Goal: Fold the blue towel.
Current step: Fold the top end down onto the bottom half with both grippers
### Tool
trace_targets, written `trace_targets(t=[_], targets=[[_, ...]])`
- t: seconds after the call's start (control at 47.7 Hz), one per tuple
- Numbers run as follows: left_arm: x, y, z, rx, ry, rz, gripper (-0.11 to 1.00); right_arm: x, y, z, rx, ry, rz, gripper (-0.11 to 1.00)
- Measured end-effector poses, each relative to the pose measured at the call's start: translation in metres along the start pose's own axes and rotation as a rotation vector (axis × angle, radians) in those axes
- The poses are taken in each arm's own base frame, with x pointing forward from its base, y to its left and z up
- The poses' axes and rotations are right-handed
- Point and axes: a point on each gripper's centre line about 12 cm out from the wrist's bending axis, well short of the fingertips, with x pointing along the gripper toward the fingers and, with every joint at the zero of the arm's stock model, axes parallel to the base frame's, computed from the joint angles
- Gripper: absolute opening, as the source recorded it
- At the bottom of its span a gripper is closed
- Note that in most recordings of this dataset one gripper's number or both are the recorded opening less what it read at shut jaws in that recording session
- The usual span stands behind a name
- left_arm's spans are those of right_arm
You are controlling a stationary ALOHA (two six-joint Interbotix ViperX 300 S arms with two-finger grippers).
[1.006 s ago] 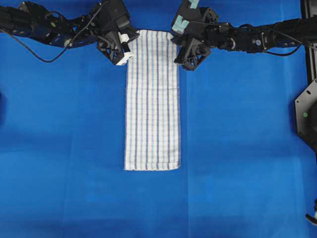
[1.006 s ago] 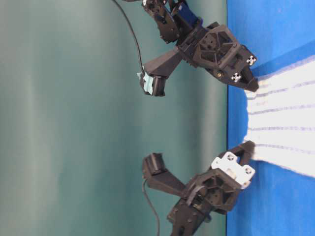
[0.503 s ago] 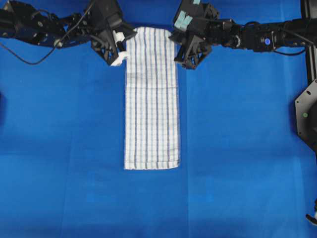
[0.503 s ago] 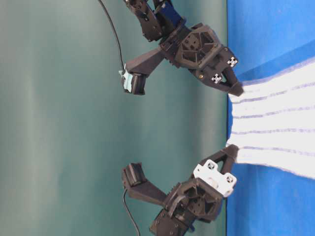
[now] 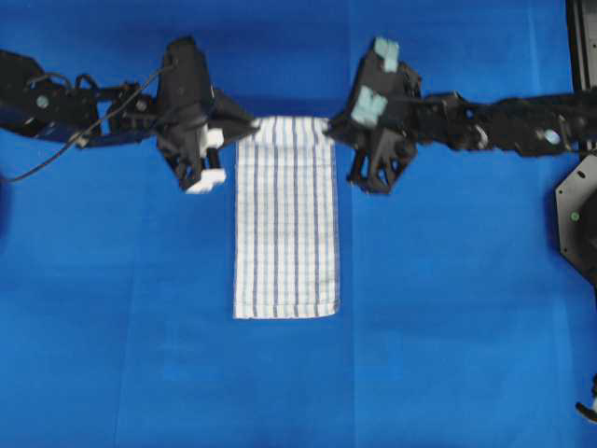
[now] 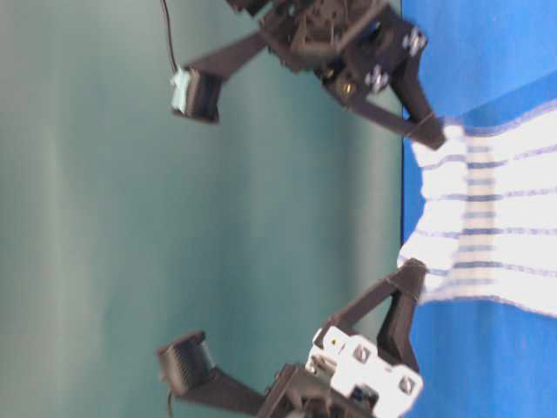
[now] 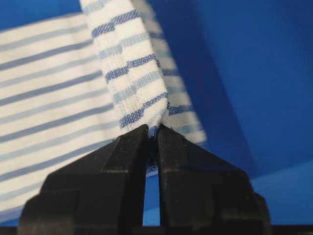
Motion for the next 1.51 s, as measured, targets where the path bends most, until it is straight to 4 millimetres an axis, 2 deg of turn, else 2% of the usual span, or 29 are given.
trace_targets(t=[0.272, 0.398, 0.587, 0.817, 1.069, 1.425, 1.509], targets=[[-0.014, -0.060, -0.006, -0.015, -0.036, -0.148, 0.04, -0.018, 0.054, -0.019, 0.004, -0.017, 0.086, 0.29], [-0.020, -0.093, -0.009, 0.001, -0.041, -0.231, 0.04, -0.024, 0.073, -0.025, 0.015, -0.023, 0.110, 0.29], [-0.029, -0.125, -0.011, 0.010, -0.054, -0.316, 0.04, -0.034, 0.101, -0.035, 0.018, -0.035, 0.146, 0.29], [-0.032, -0.145, -0.015, 0.026, -0.051, -0.363, 0.04, -0.037, 0.123, -0.049, 0.006, -0.015, 0.177, 0.29], [-0.025, -0.157, -0.023, 0.045, -0.025, -0.382, 0.04, -0.028, 0.128, -0.057, 0.003, 0.015, 0.171, 0.29], [-0.017, -0.164, -0.036, 0.030, 0.019, -0.388, 0.05, -0.018, 0.137, -0.069, -0.009, 0.073, 0.182, 0.29], [-0.017, -0.164, -0.036, 0.030, 0.019, -0.388, 0.13, -0.017, 0.138, -0.071, -0.010, 0.078, 0.183, 0.30]])
